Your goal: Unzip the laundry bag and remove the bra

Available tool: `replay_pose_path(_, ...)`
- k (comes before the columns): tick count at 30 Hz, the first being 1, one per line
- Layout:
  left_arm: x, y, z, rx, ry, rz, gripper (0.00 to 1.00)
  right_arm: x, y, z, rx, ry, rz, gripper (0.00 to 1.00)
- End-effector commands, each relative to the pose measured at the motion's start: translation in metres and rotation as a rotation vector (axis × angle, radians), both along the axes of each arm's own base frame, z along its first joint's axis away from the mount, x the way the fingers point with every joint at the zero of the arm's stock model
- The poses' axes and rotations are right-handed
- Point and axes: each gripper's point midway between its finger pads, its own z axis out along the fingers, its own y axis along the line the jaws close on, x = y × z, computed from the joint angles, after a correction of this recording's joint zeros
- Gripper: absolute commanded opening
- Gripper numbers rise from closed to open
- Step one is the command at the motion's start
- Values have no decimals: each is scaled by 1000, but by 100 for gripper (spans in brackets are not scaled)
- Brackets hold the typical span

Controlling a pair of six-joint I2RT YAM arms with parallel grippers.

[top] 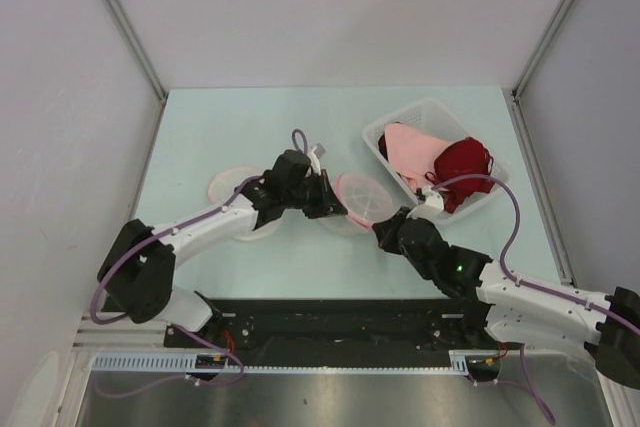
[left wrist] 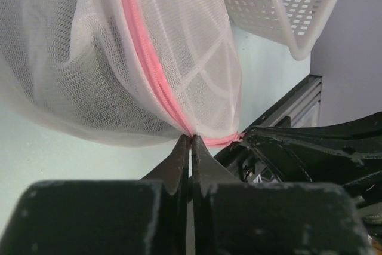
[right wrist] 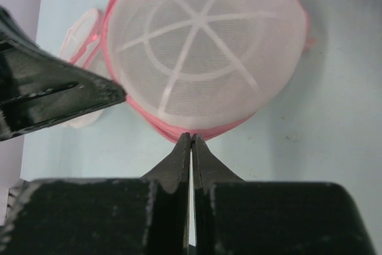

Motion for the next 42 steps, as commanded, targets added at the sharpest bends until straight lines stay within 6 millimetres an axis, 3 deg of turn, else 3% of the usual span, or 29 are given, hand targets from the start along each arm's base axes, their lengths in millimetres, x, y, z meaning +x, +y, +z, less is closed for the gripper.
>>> replay_pose_path(1, 17, 6, 33, 24, -100, 24, 0, 13, -24, 1, -15, 14, -90, 0)
replay_pose_path(7, 20, 27, 58, -16, -150, 58, 0, 28, -65, -20, -25, 42, -167, 0)
replay_pose_path(15, 18, 26, 63, -39, -167, 27, 0, 27, -58, -23, -39, 56, -119, 1)
replay_pose_path(16, 17, 26, 62, -42, -166, 21, 0, 27, -58, -21, -41, 53, -116, 10)
replay_pose_path(17, 16, 25, 60, -41, -163, 11, 0, 25, -57, -17, -40, 46, -112, 36)
replay_pose_path(20, 13, 26, 52, -29, -152, 3, 0, 22, -53, 3, -47, -15, -94, 65)
replay_pose_path(23, 12, 26, 49, -33, -147, -1, 0, 20, -50, 20, -98, -59, -76, 72)
replay_pose_path(27, 14, 34, 45, 22, -159, 13, 1, 12, -27, 37, -208, -111, 25, 72)
replay_pose_path(28, 15, 39, 42, 48, -160, 23, 16, 13, -17, 43, -240, -115, 47, 72)
replay_pose_path(30, 15, 50, 30, 105, -160, 42, 34, 9, -7, 41, -331, -131, 106, 73)
replay_pose_path(31, 15, 52, 31, 107, -165, 45, 52, 9, 0, 35, -368, -124, 132, 80)
replay_pose_path(33, 15, 53, 28, 109, -172, 43, 67, 12, 14, 39, -392, -134, 177, 84)
replay_pose_path(34, 16, 52, 26, 112, -170, 42, 71, 14, 17, 38, -424, -141, 200, 84)
replay_pose_path(39, 20, 50, 21, 122, -167, 25, 71, 25, 35, 19, -493, -110, 253, 80)
replay_pose_path(42, 19, 46, 16, 117, -148, 2, 71, 32, 31, 10, -501, -79, 235, 63)
